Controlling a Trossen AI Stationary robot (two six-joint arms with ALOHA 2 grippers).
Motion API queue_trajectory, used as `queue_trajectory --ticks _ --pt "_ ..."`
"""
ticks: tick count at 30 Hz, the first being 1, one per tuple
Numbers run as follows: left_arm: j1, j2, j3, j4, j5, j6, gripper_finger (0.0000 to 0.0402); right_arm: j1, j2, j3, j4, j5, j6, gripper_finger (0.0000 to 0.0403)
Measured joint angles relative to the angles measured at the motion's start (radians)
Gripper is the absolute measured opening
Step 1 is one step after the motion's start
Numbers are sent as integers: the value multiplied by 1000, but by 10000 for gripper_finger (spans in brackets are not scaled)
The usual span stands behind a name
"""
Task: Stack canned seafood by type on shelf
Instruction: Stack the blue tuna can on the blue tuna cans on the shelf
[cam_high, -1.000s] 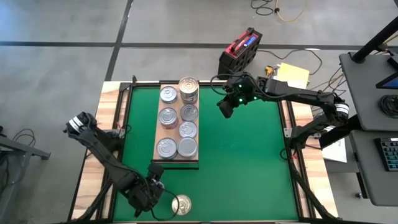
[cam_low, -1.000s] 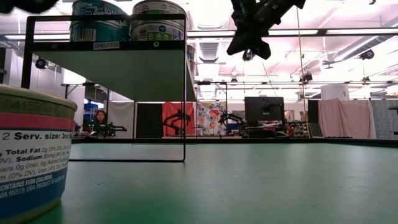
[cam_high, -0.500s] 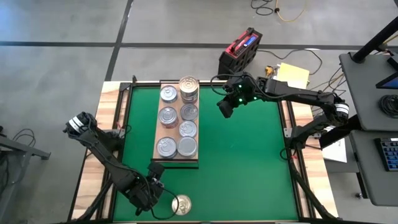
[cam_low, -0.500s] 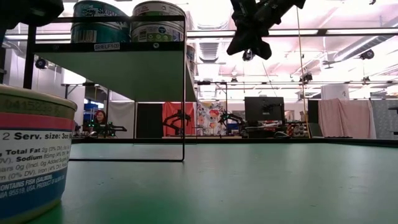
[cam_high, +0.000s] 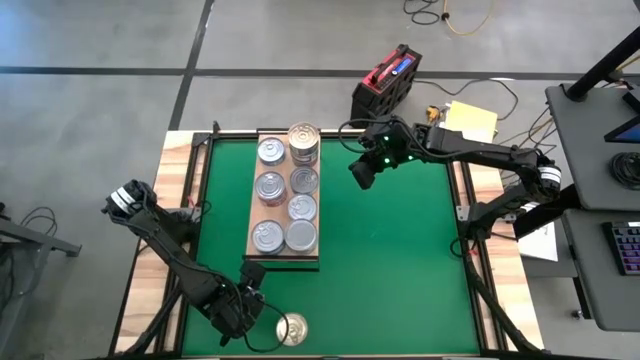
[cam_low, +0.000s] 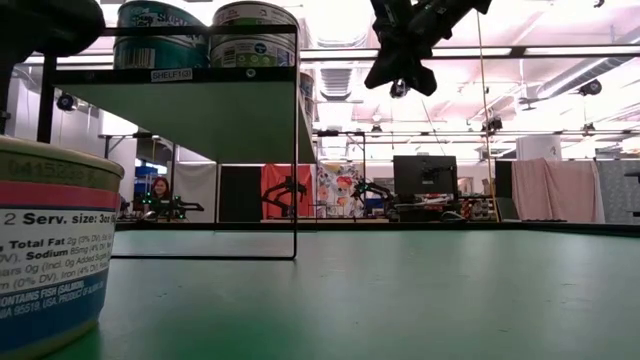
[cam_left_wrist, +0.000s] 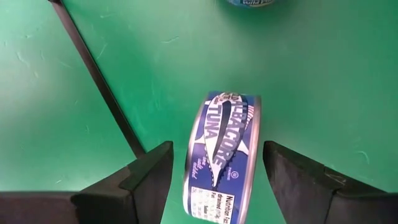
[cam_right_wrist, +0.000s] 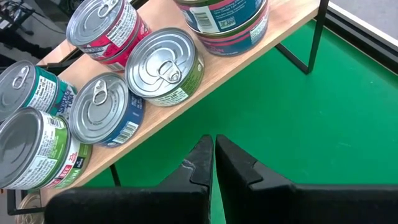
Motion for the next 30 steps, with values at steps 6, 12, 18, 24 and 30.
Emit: queue_trajectory --ticks 6,12,18,24,30 --pt "0 0 -4 25 0 -6 232 0 0 0 0 0 -1 9" --pt "-1 0 -13 52 0 -8 232 0 0 0 0 0 -4 9" --pt "-1 1 -13 50 0 -8 207 0 0 0 0 0 -5 9" --pt "0 0 -11 51 17 -10 93 0 0 0 0 0 -5 9" --pt "-3 2 -13 45 92 -46 7 0 0 0 0 1 -10 9"
